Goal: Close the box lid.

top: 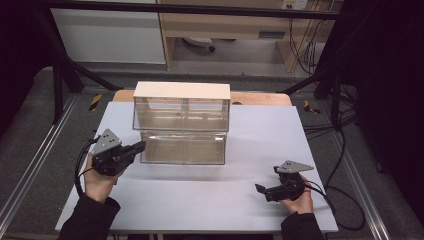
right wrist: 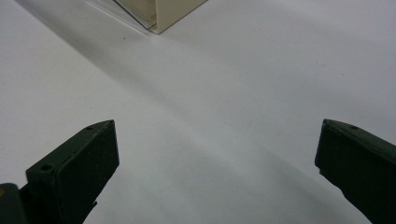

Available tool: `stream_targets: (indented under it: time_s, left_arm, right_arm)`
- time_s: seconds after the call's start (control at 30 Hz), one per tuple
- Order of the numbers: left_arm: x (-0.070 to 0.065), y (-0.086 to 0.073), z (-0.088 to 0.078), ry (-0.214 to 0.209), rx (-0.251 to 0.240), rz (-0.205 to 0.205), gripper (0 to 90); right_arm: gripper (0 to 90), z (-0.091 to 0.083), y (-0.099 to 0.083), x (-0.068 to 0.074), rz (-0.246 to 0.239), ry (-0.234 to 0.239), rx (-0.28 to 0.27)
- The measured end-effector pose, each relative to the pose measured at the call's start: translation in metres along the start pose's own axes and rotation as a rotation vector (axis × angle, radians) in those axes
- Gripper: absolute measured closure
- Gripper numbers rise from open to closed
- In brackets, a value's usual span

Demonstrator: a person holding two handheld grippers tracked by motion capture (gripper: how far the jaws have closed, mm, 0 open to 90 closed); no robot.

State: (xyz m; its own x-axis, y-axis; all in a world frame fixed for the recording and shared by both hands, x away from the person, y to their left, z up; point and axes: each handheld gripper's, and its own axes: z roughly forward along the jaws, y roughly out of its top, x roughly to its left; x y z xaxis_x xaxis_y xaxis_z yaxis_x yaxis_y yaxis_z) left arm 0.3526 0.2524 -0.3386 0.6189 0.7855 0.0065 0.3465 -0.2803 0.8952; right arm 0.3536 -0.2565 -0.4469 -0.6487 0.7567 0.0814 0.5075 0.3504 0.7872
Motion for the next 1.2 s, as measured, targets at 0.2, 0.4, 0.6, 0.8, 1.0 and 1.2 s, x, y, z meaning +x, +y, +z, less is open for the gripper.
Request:
stream_targets:
  time_s: [0.2,0.4,0.6,0.8,1.0,1.2]
  left_arm:
    - [0.01,-0.021,-0.004,0.003,0.045,-0.007,66.4]
    - [0.017,-0.039,-0.004,0.002,0.084,0.005,41.2]
    - [0.024,-0.061,-0.002,-0.003,0.108,-0.011,25.0]
    - [0.029,-0.082,0.001,0.012,0.141,-0.024,13.1]
    - [0.033,-0.099,0.008,0.017,0.191,-0.012,9.8]
    - [0.034,-0.104,0.011,0.012,0.208,-0.017,8.4]
  right_arm:
    - [0.4,0.0,0.0,0.0,0.001,0.001,0.0]
    - [0.4,0.0,0.0,0.0,0.004,0.004,0.002]
    - [0.4,0.0,0.0,0.0,0.006,0.003,0.002]
    - [0.4,0.001,-0.001,-0.001,0.002,0.002,0.003]
    - [0.4,0.0,-0.001,-0.001,0.007,0.009,0.0]
    - [0.4,0.0,-0.002,-0.001,0.012,0.013,0.0]
